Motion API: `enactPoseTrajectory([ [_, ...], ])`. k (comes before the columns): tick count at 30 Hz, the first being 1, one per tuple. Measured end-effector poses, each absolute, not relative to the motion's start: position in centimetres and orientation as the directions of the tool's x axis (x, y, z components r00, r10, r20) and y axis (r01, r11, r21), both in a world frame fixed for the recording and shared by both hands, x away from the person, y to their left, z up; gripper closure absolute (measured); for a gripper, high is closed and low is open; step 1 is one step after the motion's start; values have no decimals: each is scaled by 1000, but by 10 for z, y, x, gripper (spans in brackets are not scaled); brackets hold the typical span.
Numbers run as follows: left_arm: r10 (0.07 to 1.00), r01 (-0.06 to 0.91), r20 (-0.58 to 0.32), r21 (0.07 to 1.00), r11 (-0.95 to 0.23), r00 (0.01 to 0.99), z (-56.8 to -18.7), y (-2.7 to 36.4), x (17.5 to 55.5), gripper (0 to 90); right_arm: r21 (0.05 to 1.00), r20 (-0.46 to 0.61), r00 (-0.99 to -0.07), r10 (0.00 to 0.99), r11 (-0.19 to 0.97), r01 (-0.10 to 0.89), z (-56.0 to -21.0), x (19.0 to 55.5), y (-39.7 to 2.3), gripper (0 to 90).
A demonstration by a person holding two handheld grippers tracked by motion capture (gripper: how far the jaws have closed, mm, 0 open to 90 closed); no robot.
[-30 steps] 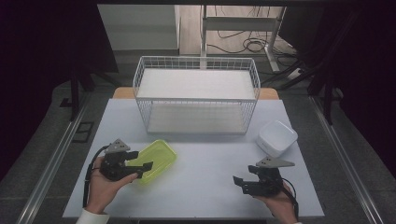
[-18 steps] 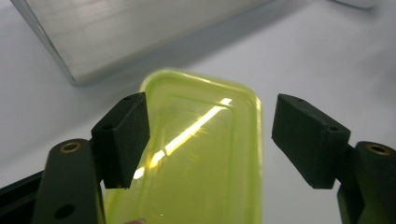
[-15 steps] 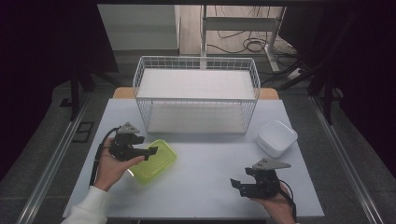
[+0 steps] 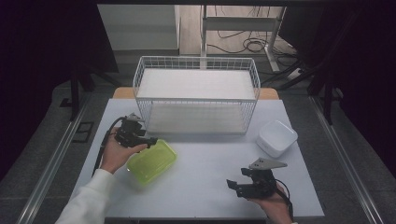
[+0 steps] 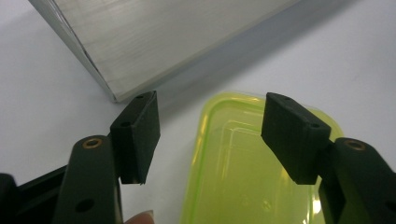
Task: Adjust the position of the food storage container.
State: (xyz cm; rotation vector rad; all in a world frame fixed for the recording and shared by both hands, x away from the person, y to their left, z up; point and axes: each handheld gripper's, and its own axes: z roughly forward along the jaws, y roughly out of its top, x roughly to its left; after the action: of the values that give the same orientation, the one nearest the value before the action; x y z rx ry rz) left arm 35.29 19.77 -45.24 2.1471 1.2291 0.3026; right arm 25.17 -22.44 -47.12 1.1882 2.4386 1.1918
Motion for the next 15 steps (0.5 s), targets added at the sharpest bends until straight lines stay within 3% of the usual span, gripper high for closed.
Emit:
enactPoseTrajectory([
  [8, 833, 700, -46, 569, -432, 551, -458, 189, 372, 532, 715, 130, -657, 743, 388, 581, -473, 251, -224, 251],
  [11, 837, 715, -51, 548, -433, 545, -464, 191, 378, 689, 712, 119, -658, 744, 398, 579, -474, 251, -225, 248],
  [12, 836, 718, -47, 540, -439, 546, -465, 191, 379, 689, 712, 119, -658, 744, 398, 579, -474, 251, -225, 248],
  [15, 839, 724, -29, 521, -452, 544, -471, 192, 382, 823, 709, 116, -658, 744, 402, 580, -474, 252, -226, 247],
])
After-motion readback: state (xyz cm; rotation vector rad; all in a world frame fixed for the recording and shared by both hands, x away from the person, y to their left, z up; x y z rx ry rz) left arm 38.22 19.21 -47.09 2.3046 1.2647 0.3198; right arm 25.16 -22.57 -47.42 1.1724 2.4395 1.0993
